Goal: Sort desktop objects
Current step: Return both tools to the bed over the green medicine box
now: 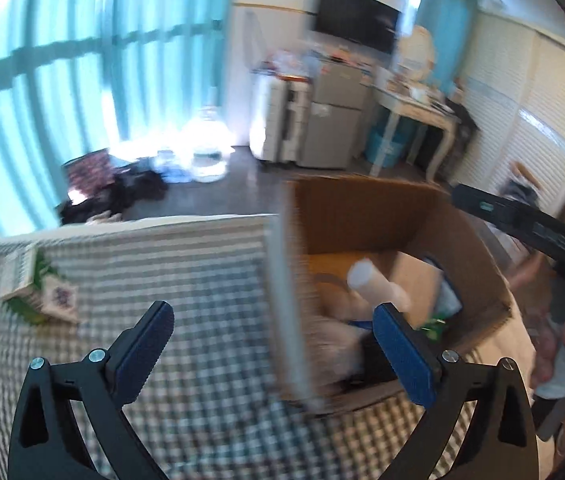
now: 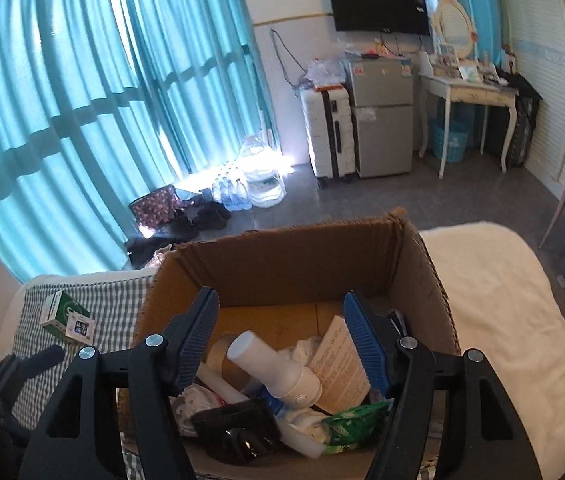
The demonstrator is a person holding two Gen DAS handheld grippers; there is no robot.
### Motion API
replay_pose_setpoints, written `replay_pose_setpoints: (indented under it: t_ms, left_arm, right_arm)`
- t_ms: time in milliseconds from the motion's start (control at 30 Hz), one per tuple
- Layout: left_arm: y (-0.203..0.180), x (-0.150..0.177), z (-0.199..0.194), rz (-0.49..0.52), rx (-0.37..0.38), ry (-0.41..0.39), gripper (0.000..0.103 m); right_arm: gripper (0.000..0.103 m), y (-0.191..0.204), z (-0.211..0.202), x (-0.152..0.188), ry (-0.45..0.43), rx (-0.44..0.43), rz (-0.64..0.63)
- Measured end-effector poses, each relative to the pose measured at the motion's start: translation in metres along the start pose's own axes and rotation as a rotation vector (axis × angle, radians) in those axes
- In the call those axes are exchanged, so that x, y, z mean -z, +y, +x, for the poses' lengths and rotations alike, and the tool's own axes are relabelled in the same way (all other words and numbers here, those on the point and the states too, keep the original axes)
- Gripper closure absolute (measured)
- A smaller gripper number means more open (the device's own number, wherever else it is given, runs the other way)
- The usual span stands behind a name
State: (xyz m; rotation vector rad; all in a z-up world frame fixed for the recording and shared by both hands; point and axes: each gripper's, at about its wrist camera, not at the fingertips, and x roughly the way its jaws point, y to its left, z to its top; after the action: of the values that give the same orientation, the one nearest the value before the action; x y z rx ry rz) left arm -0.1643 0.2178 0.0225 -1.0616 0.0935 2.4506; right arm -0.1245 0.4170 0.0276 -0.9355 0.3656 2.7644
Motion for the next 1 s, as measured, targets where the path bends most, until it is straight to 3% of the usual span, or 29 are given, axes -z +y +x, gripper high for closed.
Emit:
replay_pose_setpoints:
  t_ms: [167,367,433,533,567,700,867,1000]
  left_arm:
    - [0.081,0.019,-0.023,-0.114,-0.120,-0.024,0.000]
    - [0.182,0.058,-0.042,-0.241,-0.307,-0.004,0.000]
    - [0.215,0.073,-0.049,-0.286,-0.378,0.006,0.000]
    - [0.254,0.094,-0.056,-0.334,-0.411,0.006,0.000]
    - [0.265,0.101,-0.057,-0.345,-0.424,0.005,0.000]
    - [0.308,0.133,-0.045,-0.404,-0.499,0.026,0.000]
    - [0.346,0.158,-0.018,-0.563,-0.450,0.073,0.000]
    - [0.346,0.151,-0.003,-0.508,-0.445,0.075,0.000]
  right_arm:
    - [0.032,0.058,-0.010,0.002,-0.060,-0.102,-0.101]
    - [0.032,0.159,0.009,0.035,-0.066,-0.247,-0.217]
    - [0.032,0.193,0.026,0.052,-0.046,-0.294,-0.254]
    - [0.032,0.248,0.063,0.086,0.056,-0.357,-0.347]
    - [0.032,0.269,0.074,0.095,0.088,-0.354,-0.410]
    - [0.032,0.327,0.105,0.125,0.072,-0.333,-0.565]
    - [0.032,0.347,0.166,0.142,0.118,-0.281,-0.546]
    - [0.033,0.354,0.207,0.153,0.141,-0.222,-0.560]
